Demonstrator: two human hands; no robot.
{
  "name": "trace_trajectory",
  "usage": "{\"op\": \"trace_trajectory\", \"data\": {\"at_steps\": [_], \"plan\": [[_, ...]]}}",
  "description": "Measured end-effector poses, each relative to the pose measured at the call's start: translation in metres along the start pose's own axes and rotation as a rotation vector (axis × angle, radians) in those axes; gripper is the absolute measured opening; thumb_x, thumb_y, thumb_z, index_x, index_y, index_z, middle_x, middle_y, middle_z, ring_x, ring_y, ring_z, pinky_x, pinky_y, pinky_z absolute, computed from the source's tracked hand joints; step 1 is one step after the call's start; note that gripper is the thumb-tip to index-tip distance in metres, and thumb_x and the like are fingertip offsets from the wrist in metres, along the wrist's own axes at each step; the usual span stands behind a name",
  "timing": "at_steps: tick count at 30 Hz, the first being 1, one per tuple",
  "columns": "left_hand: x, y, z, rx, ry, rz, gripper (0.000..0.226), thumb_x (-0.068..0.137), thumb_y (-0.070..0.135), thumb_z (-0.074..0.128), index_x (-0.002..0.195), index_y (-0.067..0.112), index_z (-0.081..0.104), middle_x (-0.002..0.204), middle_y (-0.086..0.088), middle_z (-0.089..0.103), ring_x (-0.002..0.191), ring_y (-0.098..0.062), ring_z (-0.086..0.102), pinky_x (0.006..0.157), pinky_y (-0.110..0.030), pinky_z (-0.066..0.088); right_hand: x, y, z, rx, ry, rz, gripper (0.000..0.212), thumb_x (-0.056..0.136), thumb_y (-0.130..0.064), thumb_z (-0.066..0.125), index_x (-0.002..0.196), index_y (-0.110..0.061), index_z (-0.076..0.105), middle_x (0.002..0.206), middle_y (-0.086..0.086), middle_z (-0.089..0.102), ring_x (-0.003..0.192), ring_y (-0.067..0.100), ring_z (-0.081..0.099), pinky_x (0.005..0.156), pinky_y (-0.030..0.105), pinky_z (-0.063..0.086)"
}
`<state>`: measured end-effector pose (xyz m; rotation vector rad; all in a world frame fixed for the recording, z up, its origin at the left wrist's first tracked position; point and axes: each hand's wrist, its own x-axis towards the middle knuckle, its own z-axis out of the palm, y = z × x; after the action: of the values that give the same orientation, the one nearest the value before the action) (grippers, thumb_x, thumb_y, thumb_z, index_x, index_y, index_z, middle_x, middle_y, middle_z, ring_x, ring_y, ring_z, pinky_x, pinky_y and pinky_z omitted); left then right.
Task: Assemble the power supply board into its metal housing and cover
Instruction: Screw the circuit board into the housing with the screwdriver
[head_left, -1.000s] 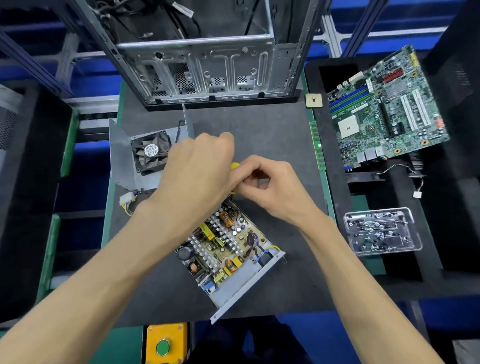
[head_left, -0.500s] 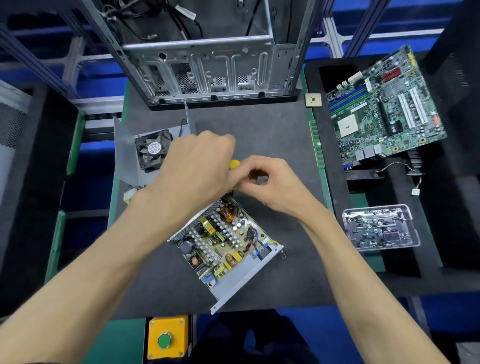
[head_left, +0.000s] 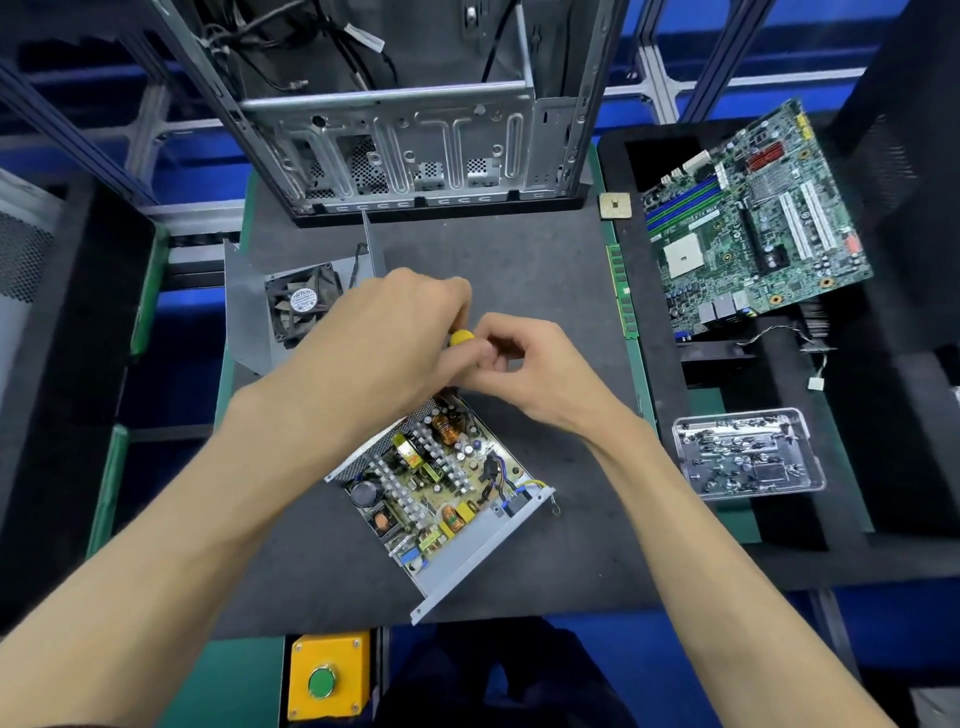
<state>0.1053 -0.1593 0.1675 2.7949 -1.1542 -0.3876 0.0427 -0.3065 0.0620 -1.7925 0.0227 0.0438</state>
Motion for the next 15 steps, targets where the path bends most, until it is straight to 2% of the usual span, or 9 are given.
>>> {"op": "trace_trajectory", "data": {"at_steps": [2,4,5,7,8,9,11,13,15], "plan": [[0.0012,-0.0013,0.0028,-0.062,-0.005,0.105,0.015,0.092,0.026,0.057,0.101,0.016,0.064,0.098,-0.002,0.062,0.092,-0.027,0.061,0.079,-0.042,0.047,-0.0006,-0.0016,0.0014,0.005,0.002,-0.002,0.023,0.081,-0.027,0.080,0.076,-0.032,0.059,0.070,-0.004,0.047,0.066,0.009,0.039,0.062,0.026,0.038],[0.0003,-0.0018,0.0030,-0.101,-0.046,0.175,0.020,0.088,0.008,0.058,0.105,0.017,0.066,0.103,0.000,0.058,0.094,-0.026,0.059,0.081,-0.042,0.047,-0.0001,-0.0003,0.0013,-0.017,0.015,-0.016,0.029,0.084,-0.022,0.080,0.073,-0.036,0.058,0.068,-0.007,0.046,0.066,0.008,0.038,0.062,0.026,0.037],[-0.0015,-0.0009,0.0037,-0.120,-0.040,0.164,0.020,0.088,0.012,0.061,0.107,0.018,0.065,0.103,0.001,0.057,0.093,-0.025,0.059,0.081,-0.043,0.048,0.0004,-0.0003,0.0012,-0.023,0.013,-0.009,0.026,0.084,-0.022,0.078,0.072,-0.035,0.059,0.067,-0.009,0.045,0.066,0.008,0.037,0.062,0.027,0.036],[-0.0025,0.0007,0.0066,-0.120,0.044,0.070,0.024,0.087,0.038,0.067,0.104,0.021,0.060,0.096,0.002,0.059,0.088,-0.024,0.060,0.076,-0.044,0.051,0.0023,-0.0014,0.0012,-0.043,-0.002,0.005,0.015,0.082,-0.021,0.074,0.077,-0.029,0.063,0.066,-0.010,0.045,0.065,0.007,0.036,0.062,0.026,0.035],[-0.0021,0.0003,0.0081,-0.100,0.081,0.030,0.028,0.086,0.044,0.067,0.100,0.021,0.060,0.091,0.002,0.060,0.085,-0.025,0.061,0.074,-0.044,0.051,0.0030,-0.0018,0.0020,-0.046,-0.005,-0.005,0.016,0.082,-0.021,0.074,0.077,-0.031,0.063,0.066,-0.009,0.046,0.065,0.007,0.036,0.061,0.024,0.034],[-0.0017,-0.0006,0.0082,-0.099,0.101,0.026,0.025,0.088,0.042,0.066,0.096,0.020,0.060,0.087,0.001,0.061,0.084,-0.026,0.061,0.074,-0.044,0.051,0.0032,-0.0031,0.0037,-0.037,-0.005,-0.020,0.016,0.081,-0.026,0.074,0.075,-0.035,0.062,0.066,-0.009,0.046,0.064,0.006,0.036,0.059,0.021,0.034],[-0.0009,-0.0044,0.0081,-0.120,0.082,0.105,0.009,0.089,0.022,0.063,0.096,0.017,0.065,0.093,-0.001,0.060,0.087,-0.027,0.060,0.077,-0.044,0.050,0.0037,-0.0058,0.0074,-0.017,-0.003,-0.037,0.014,0.077,-0.038,0.072,0.071,-0.047,0.063,0.065,-0.012,0.046,0.062,0.003,0.037,0.058,0.018,0.035],[-0.0026,-0.0065,0.0070,-0.152,0.020,0.195,0.016,0.087,0.008,0.061,0.098,0.018,0.068,0.102,-0.002,0.057,0.090,-0.024,0.058,0.080,-0.043,0.049,0.0054,-0.0034,0.0089,-0.028,0.010,-0.056,0.031,0.081,-0.032,0.075,0.069,-0.057,0.062,0.065,-0.013,0.044,0.064,0.005,0.037,0.061,0.024,0.038],[-0.0052,-0.0032,0.0095,-0.136,0.015,0.173,0.016,0.090,0.027,0.063,0.105,0.021,0.062,0.103,0.000,0.054,0.089,-0.022,0.057,0.079,-0.044,0.050,0.0068,-0.0015,0.0074,-0.037,0.028,-0.052,0.047,0.085,-0.019,0.076,0.070,-0.061,0.063,0.061,-0.016,0.043,0.063,0.003,0.035,0.060,0.023,0.035]]}}
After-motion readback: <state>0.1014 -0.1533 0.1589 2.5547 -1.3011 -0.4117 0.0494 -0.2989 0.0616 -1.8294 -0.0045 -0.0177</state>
